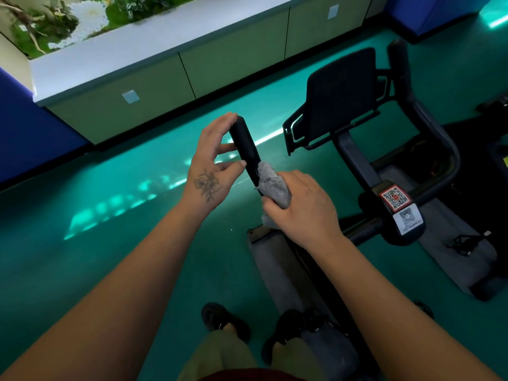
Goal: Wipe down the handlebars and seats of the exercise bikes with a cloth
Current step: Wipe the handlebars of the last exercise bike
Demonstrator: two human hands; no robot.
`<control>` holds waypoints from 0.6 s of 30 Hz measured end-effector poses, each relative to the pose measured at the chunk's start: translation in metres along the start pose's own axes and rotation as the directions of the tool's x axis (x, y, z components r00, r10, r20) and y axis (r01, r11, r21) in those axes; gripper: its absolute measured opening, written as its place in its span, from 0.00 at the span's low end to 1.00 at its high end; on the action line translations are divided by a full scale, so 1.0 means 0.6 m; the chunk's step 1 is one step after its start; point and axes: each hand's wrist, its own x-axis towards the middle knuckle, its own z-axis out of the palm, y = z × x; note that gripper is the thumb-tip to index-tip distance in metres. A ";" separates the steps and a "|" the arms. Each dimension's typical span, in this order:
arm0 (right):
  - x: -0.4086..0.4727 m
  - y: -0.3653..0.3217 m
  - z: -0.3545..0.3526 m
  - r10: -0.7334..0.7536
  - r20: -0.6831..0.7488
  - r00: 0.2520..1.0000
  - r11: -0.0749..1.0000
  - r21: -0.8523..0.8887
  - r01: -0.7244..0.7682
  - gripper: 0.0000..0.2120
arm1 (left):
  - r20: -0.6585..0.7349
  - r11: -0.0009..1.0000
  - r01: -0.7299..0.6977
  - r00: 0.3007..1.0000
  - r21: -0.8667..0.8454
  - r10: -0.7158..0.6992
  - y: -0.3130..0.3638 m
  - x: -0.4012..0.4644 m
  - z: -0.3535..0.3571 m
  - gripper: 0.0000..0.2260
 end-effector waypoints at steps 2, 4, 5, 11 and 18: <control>-0.001 0.002 -0.003 0.006 0.001 1.000 1.000 -0.004 -0.006 0.12 | 0.027 1.000 -0.008 1.000 0.015 0.007 -0.002 -0.011 0.010 0.40; 0.010 -0.004 -0.001 0.007 0.014 1.000 1.000 0.001 -0.007 0.10 | 0.042 0.999 -0.026 0.999 0.048 0.024 -0.004 -0.019 0.017 0.42; 0.017 -0.008 0.001 0.010 0.024 1.000 1.000 0.010 -0.011 0.10 | 0.043 0.997 -0.036 0.999 0.061 0.034 -0.006 -0.023 0.019 0.42; 0.014 -0.008 -0.003 0.040 0.087 0.995 0.997 0.054 -0.045 0.11 | 0.012 0.998 -0.031 0.999 0.063 0.030 -0.021 -0.037 0.026 0.41; -0.052 0.046 -0.034 0.051 0.176 0.983 0.997 -0.060 -0.041 0.18 | -0.002 0.999 0.018 1.000 0.041 -0.018 -0.029 -0.057 0.055 0.41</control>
